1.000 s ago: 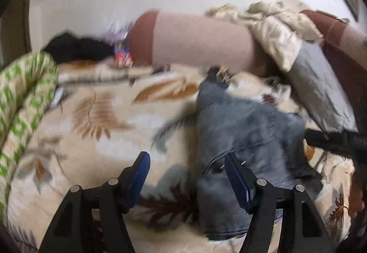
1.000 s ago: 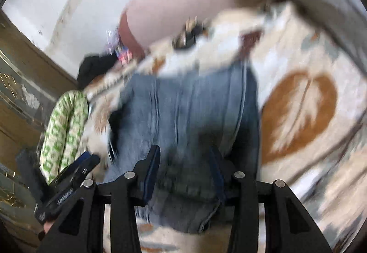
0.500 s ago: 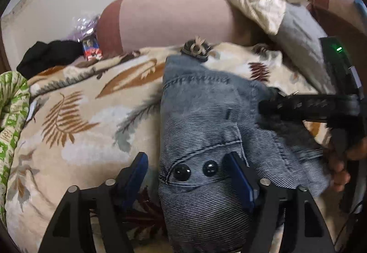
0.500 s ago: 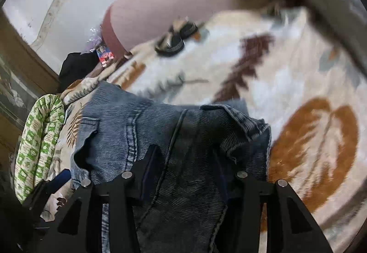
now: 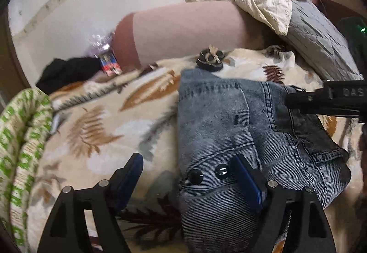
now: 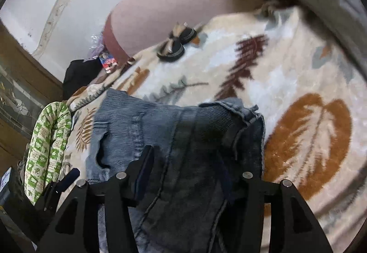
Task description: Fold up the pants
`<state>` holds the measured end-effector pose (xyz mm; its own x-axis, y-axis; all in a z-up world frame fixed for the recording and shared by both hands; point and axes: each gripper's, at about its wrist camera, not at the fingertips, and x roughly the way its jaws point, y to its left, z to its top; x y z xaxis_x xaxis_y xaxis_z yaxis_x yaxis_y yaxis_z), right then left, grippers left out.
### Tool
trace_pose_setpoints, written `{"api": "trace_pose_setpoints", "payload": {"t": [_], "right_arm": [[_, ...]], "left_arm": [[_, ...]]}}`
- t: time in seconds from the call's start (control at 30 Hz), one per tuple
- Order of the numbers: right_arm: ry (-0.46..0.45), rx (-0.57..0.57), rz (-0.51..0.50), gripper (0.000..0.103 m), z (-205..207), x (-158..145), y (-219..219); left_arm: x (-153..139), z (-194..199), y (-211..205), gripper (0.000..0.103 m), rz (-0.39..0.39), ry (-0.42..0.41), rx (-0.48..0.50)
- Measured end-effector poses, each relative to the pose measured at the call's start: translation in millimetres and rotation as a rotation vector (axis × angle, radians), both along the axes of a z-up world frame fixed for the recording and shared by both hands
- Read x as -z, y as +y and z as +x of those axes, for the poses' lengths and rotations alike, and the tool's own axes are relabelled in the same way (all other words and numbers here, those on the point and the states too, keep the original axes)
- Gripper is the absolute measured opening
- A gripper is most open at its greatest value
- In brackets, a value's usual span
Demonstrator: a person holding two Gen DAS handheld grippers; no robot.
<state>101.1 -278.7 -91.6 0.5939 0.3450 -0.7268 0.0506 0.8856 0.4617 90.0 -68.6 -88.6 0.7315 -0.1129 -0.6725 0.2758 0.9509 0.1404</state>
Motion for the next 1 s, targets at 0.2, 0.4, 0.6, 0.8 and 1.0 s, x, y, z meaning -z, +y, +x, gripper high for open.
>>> {"api": "trace_pose_setpoints", "payload": {"t": [0.2,0.4,0.6,0.8,1.0], "right_arm": [[-0.053,-0.059,-0.043,0.057,-24,-21,21],[-0.004,-0.126,-0.07,0.057,-32,-20,41],[0.06,-0.152,-0.065,0.057,-33,-11,46],[0.073,-0.187,-0.048,0.057,-39,-9,49],[0.093,-0.197,0.029,0.057,-43,-8,46]], "left_arm": [[-13,-3,18,0.083,-0.006,-0.045,-0.051],[-16,3,33,0.083,-0.003,-0.063,-0.099],[-12,15,41,0.083,-0.002,-0.045,-0.122],[-27,40,55,0.083,-0.118,-0.004,-0.105],[-39,72,32,0.083,-0.127,0.052,-0.055]]}}
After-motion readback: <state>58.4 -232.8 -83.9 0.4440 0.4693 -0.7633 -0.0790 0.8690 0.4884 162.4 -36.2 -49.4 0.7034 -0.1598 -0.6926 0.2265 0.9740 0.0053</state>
